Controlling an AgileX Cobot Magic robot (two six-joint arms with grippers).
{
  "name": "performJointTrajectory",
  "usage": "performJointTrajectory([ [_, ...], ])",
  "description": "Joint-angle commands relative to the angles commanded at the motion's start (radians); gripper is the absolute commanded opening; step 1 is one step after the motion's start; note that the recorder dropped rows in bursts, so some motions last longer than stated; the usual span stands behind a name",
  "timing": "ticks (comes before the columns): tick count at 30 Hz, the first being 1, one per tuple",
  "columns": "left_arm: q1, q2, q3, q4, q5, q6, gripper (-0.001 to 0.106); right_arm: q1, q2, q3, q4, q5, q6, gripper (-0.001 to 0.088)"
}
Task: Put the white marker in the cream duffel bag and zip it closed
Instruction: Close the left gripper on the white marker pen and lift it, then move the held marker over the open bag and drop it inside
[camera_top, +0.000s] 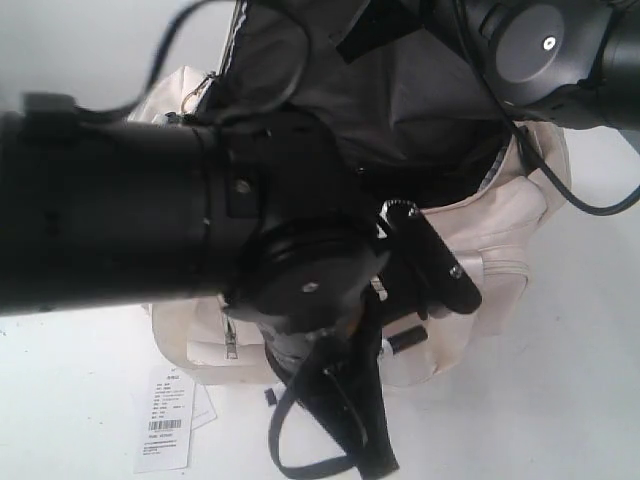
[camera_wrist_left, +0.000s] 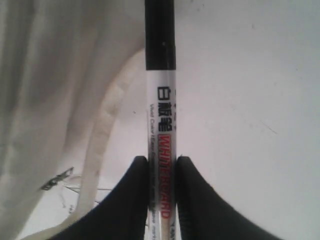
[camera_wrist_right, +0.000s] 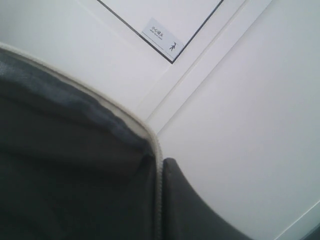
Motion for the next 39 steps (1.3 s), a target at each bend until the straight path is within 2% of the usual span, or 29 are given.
performJointTrajectory([
  [3, 0.0, -0.053, 0.002, 0.074, -0.042, -0.04, 0.0, 0.0, 0.0, 0.0, 0.0, 0.0, 0.0, 0.0],
  [7, 0.011, -0.124, 0.052, 0.198, -0.157, -0.167, 0.0, 0.0, 0.0, 0.0, 0.0, 0.0, 0.0, 0.0],
  [15, 0.128, -0.239, 0.208, 0.305, -0.401, -0.374, 0.0, 0.0, 0.0, 0.0, 0.0, 0.0, 0.0, 0.0],
  [23, 0.235, -0.288, 0.298, 0.318, -0.627, -0.417, 0.0, 0.0, 0.0, 0.0, 0.0, 0.0, 0.0, 0.0],
  [39, 0.434, -0.288, 0.361, 0.285, -0.887, -0.498, 0.0, 0.0, 0.0, 0.0, 0.0, 0.0, 0.0, 0.0],
])
